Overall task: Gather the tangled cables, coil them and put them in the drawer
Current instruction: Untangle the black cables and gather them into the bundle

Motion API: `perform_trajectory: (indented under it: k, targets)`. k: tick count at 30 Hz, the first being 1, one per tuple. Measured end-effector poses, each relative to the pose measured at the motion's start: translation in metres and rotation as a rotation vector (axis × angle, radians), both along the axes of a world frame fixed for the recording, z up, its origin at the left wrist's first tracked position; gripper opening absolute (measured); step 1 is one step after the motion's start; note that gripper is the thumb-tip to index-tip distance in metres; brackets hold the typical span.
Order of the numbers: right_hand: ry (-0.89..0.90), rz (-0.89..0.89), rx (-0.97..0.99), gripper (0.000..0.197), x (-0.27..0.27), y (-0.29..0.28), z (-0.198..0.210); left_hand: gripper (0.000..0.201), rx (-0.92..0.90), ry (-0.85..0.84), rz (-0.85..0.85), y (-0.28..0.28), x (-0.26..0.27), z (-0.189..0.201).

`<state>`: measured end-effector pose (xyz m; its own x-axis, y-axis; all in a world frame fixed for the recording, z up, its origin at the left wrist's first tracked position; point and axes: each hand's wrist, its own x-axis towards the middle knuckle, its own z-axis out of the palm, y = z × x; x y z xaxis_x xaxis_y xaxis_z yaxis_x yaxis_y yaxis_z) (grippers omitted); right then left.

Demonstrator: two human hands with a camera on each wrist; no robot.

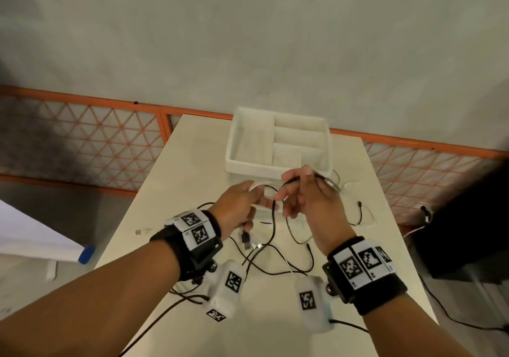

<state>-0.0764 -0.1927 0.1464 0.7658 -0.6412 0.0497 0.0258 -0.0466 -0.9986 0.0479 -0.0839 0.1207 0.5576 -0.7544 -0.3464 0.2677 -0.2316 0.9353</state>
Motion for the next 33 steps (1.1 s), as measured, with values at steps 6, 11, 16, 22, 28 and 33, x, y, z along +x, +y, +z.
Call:
perform_trajectory:
  k: [6, 11, 16, 22, 28, 33]
  targets:
    - [-0.174, -0.422, 0.201, 0.033, -0.022, -0.048, 0.008, 0.027, 0.346, -0.096, -0.248, 0.032, 0.000, -0.053]
    - [0.172, -0.603, 0.407, 0.023, -0.051, -0.096, -0.036, 0.025, 0.494, -0.176, -0.156, 0.058, 0.021, -0.054]
    - [0.557, -0.543, 0.225, 0.048, -0.041, -0.064, -0.055, 0.028, 0.351, -0.266, -0.057, 0.037, 0.026, -0.007]
    - [0.326, -0.060, -0.447, 0.039, -0.017, -0.010, 0.001, 0.017, 0.186, -0.248, -0.146, 0.006, 0.006, 0.038]
    - [0.328, -0.083, -0.690, 0.003, -0.001, -0.011, 0.003, 0.024, 0.118, -0.315, -0.249, 0.006, 0.004, 0.037]
    - [0.180, -0.352, -0.484, 0.015, -0.010, -0.044, 0.022, 0.029, 0.212, -0.338, -0.131, 0.027, 0.022, 0.001]
